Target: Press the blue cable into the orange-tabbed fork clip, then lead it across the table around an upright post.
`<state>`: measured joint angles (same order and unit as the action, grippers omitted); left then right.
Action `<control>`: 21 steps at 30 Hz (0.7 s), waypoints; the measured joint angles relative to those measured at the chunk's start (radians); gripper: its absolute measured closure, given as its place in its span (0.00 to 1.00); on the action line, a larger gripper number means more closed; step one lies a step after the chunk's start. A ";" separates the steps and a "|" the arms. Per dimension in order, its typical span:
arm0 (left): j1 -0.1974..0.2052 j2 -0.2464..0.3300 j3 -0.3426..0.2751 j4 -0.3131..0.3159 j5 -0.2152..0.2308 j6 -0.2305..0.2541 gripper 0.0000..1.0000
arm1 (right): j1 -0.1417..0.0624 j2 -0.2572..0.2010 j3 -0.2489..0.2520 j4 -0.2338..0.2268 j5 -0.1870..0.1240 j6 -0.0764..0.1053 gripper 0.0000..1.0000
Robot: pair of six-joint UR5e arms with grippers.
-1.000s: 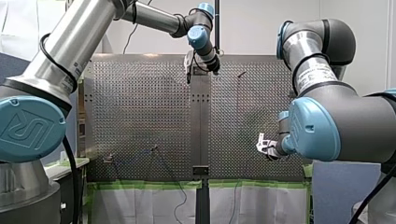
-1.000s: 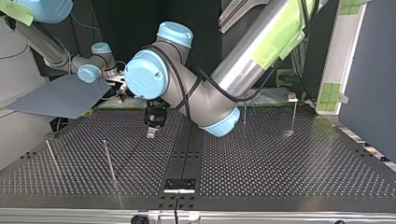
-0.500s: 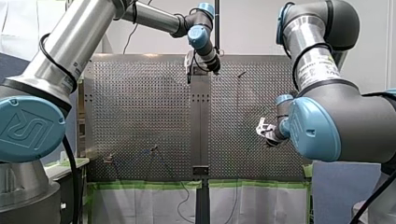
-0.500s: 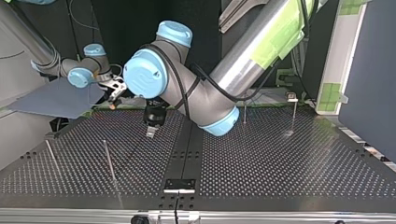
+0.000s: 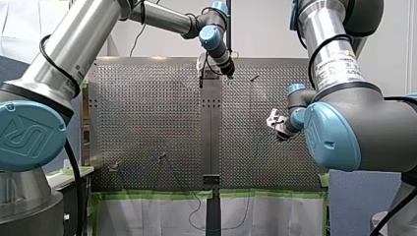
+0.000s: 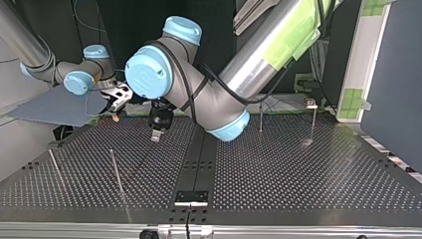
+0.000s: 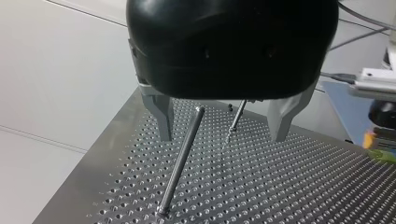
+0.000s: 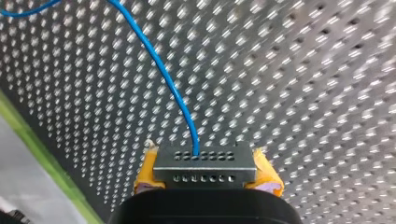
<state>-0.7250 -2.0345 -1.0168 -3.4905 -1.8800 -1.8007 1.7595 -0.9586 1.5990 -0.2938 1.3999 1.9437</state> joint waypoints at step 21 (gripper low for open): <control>-0.005 0.000 0.000 -0.004 -0.005 0.003 0.01 | 0.009 -0.187 0.021 -0.002 0.028 0.010 1.00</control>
<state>-0.7302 -2.0345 -1.0167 -3.4943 -1.8847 -1.7978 1.7687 -1.1455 1.6200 -0.2962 1.4282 1.9537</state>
